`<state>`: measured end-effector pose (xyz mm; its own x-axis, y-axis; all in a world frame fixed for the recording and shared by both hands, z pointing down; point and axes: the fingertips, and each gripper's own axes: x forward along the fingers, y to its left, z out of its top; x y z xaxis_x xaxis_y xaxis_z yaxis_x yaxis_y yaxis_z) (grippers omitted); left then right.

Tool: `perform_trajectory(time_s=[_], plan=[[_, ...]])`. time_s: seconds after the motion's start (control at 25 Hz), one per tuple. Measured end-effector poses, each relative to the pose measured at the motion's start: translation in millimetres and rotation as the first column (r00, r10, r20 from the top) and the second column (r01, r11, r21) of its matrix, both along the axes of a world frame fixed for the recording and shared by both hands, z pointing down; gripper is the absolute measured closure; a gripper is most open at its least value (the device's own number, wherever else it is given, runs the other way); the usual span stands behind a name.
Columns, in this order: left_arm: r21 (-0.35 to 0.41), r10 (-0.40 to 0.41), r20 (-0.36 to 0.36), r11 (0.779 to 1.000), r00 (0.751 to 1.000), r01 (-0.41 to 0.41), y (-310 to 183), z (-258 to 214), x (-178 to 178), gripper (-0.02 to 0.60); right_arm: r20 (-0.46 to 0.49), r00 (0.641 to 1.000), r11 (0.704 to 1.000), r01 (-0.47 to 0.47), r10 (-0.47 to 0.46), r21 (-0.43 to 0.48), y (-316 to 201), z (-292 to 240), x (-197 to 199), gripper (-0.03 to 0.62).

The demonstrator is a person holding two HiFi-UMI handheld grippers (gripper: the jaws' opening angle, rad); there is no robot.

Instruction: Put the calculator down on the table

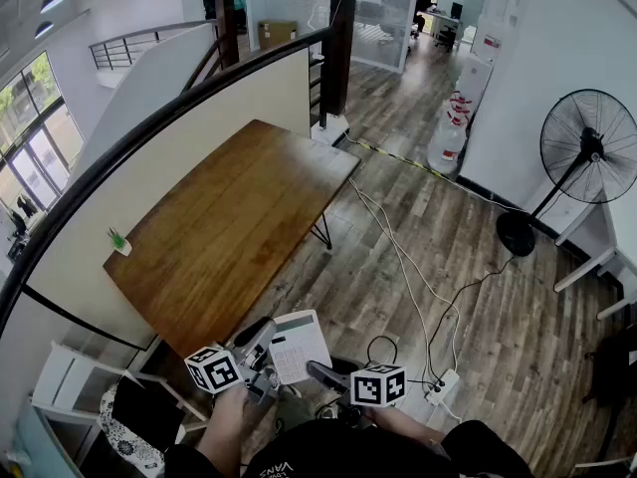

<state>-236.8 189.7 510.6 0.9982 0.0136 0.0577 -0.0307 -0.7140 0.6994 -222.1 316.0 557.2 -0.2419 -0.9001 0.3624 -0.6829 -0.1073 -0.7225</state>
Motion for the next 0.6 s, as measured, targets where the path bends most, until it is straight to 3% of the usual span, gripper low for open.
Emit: perform_trajectory(time_s=[0.6], plan=[[-0.017,-0.037,-0.018,0.999,0.999,0.036,25.6,-1.4,-7.2,0.520,-0.024,0.999,0.999,0.028,-0.027,0.035,25.0,-6.2,-1.8,0.420]])
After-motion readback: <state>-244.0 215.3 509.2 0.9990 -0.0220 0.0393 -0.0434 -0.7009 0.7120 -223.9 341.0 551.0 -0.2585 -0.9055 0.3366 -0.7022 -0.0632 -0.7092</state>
